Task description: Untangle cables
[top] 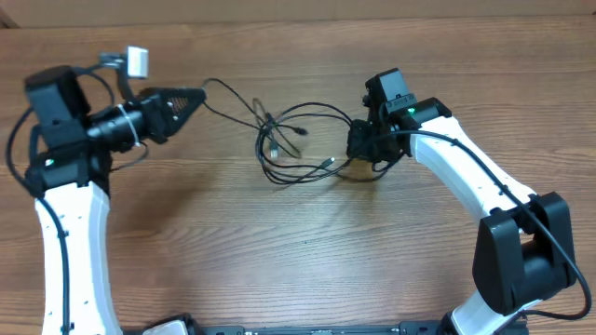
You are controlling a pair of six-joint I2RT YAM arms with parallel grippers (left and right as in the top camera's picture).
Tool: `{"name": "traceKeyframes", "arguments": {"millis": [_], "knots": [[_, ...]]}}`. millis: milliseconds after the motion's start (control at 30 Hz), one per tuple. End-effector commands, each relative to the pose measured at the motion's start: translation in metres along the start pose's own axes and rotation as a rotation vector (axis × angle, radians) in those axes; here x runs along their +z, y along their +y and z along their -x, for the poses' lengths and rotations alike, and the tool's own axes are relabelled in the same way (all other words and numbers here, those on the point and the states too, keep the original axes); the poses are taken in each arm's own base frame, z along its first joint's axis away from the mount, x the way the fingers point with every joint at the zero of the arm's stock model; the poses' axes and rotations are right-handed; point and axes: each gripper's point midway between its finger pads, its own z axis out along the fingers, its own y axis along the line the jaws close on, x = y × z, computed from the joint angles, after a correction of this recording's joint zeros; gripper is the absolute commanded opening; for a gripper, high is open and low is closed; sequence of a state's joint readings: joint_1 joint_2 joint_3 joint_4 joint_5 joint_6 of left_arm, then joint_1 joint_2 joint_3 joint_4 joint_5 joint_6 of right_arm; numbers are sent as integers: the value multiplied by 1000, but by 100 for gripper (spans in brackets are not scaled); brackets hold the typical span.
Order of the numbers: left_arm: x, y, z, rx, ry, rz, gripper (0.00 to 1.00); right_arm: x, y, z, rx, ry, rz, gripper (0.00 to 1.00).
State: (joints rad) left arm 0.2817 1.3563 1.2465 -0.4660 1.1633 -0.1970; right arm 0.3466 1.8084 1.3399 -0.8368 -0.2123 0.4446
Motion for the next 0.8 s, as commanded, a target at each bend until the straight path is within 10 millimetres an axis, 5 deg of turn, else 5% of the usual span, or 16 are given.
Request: {"name": "traceKeyframes", "arguments": {"millis": [0, 133, 267, 367, 567, 667, 767], "knots": [[-32, -20, 32, 8, -101, -19, 4, -1, -9, 4, 12, -17, -38, 4], [-43, -5, 32, -45, -125, 46, 4, -1, -9, 4, 12, -18, -38, 4], [-38, 36, -5, -167, -44, 284, 4, -1, -8, 5, 9, -22, -35, 4], [-29, 48, -26, -170, 33, 380, 23, -1, -4, 6, -5, -24, -16, 5], [6, 52, -55, -154, 171, 413, 54, -4, 34, 3, -182, 2, 190, 5], [33, 51, -76, -172, 264, 374, 55, -6, 42, 1, -230, 8, 236, 5], [59, 53, -101, -194, 366, 339, 55, -25, 86, -14, -464, 28, 529, 7]]}}
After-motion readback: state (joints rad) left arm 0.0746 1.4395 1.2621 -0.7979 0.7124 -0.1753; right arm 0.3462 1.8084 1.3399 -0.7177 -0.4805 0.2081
